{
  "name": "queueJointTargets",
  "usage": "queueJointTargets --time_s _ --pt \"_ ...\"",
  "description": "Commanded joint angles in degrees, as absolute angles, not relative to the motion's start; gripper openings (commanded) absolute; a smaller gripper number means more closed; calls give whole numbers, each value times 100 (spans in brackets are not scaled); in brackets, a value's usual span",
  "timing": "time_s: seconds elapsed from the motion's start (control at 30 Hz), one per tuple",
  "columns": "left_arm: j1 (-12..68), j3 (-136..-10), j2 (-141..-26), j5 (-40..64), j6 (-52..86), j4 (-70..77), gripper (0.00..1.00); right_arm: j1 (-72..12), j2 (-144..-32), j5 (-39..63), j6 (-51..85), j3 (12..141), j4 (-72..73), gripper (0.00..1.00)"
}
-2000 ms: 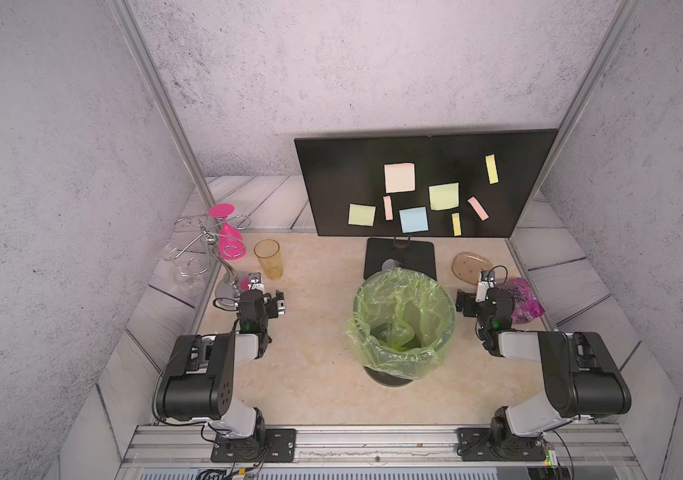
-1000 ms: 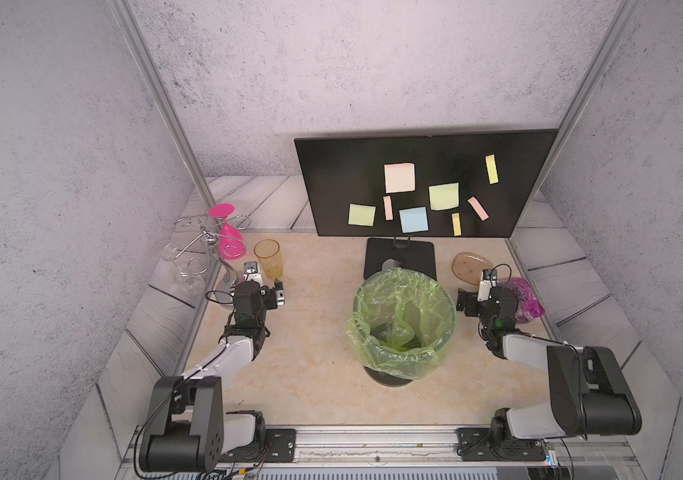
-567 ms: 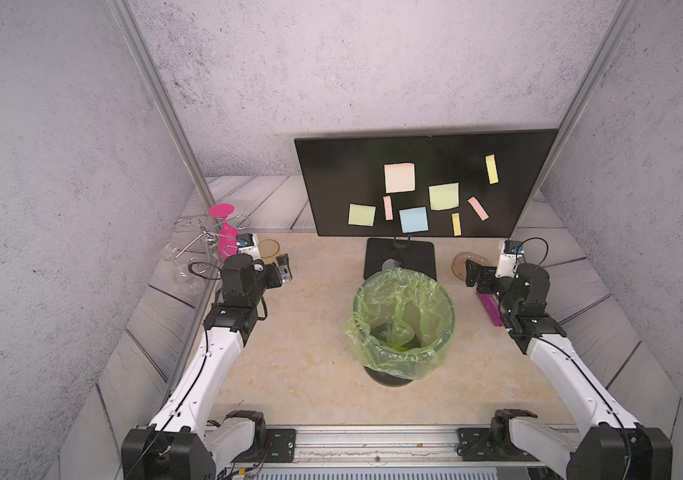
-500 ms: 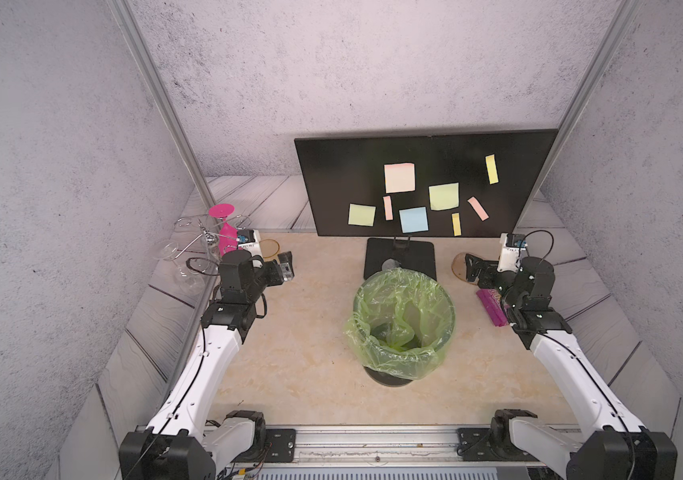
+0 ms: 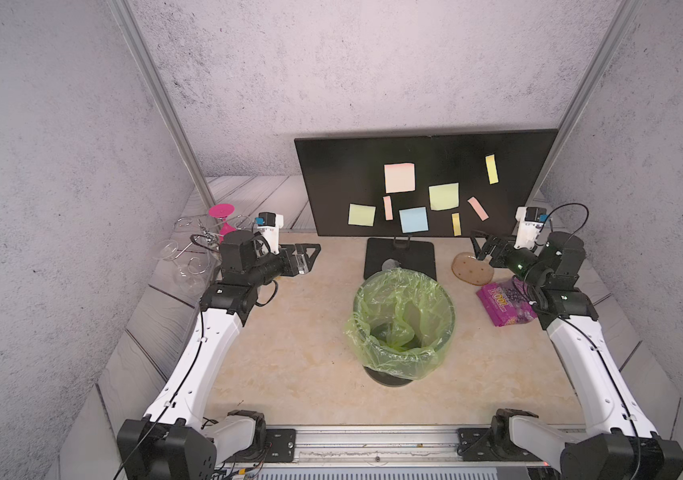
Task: Remove the sticky note from the monitor
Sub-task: Tear off the sticky note from the monitor.
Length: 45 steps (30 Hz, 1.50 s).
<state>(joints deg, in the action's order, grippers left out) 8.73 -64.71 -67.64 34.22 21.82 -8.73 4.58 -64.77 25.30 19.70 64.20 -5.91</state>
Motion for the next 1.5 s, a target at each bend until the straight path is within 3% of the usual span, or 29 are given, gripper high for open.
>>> queueJointTargets --time_s 0.0,0.43,0.87,1.13,1.47 --pt "929 -6740 -6730 3751 2272 -233 100 665 -6675 2614 2430 6864 -510 99" --pt "966 -7392 -7272 3901 2476 431 100 1268 -8199 3706 4194 8424 647 95" --pt "984 -7452 -7405 3916 2417 431 100 1279 -8934 4027 5566 8531 1849 82" --pt "984 -7492 -7442 3929 2356 366 100 1182 -9101 4095 5692 8635 1974 75" --pt "984 -7532 -7457 3922 2303 294 100 957 -9265 4188 5813 8812 2108 59"
